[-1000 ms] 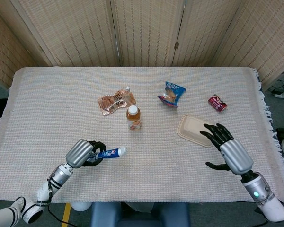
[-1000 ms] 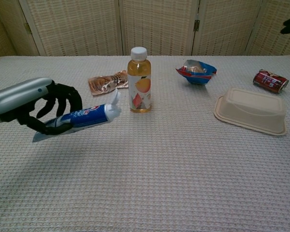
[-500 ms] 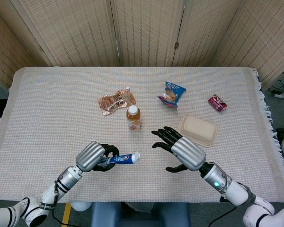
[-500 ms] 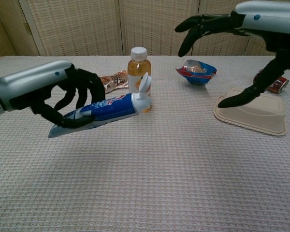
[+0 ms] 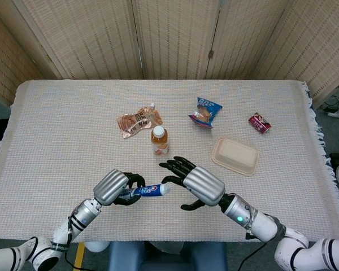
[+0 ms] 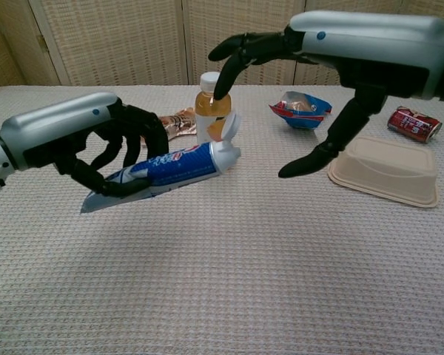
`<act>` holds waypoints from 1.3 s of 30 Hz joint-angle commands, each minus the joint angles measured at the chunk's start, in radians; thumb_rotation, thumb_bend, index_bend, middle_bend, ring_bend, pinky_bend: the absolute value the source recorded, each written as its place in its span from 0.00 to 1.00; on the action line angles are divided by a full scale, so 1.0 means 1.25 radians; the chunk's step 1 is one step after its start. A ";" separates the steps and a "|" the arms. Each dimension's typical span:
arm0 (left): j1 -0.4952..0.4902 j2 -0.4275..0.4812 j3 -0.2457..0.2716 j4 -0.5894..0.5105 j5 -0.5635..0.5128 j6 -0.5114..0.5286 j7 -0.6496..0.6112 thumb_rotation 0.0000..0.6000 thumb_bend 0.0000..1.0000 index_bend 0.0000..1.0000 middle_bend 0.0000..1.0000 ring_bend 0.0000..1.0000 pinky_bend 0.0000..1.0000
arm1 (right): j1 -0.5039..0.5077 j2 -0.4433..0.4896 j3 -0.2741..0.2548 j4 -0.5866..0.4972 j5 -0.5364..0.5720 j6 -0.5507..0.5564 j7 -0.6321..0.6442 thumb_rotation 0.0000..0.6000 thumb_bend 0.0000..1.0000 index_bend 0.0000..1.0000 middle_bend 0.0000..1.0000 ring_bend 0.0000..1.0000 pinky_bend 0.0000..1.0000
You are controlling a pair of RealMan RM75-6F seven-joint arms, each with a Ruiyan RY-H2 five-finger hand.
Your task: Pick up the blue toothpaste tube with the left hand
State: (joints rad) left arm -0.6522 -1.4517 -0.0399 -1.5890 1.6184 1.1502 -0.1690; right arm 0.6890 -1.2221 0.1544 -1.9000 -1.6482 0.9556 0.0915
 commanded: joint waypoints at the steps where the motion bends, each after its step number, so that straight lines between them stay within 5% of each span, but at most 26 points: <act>1: 0.001 0.001 -0.001 -0.001 -0.001 0.003 -0.006 1.00 0.83 0.77 0.81 0.74 0.80 | 0.012 -0.008 -0.001 0.003 0.010 -0.012 -0.007 1.00 0.08 0.30 0.08 0.03 0.00; 39: 0.013 -0.018 -0.001 0.042 0.029 0.068 -0.160 1.00 0.86 0.77 0.81 0.74 0.80 | 0.006 -0.021 -0.046 0.062 0.036 0.044 0.066 1.00 0.08 0.30 0.08 0.02 0.00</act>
State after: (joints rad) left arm -0.6350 -1.4740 -0.0411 -1.5362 1.6544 1.2347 -0.3669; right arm 0.6963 -1.2472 0.0969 -1.8230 -1.6045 1.0114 0.1732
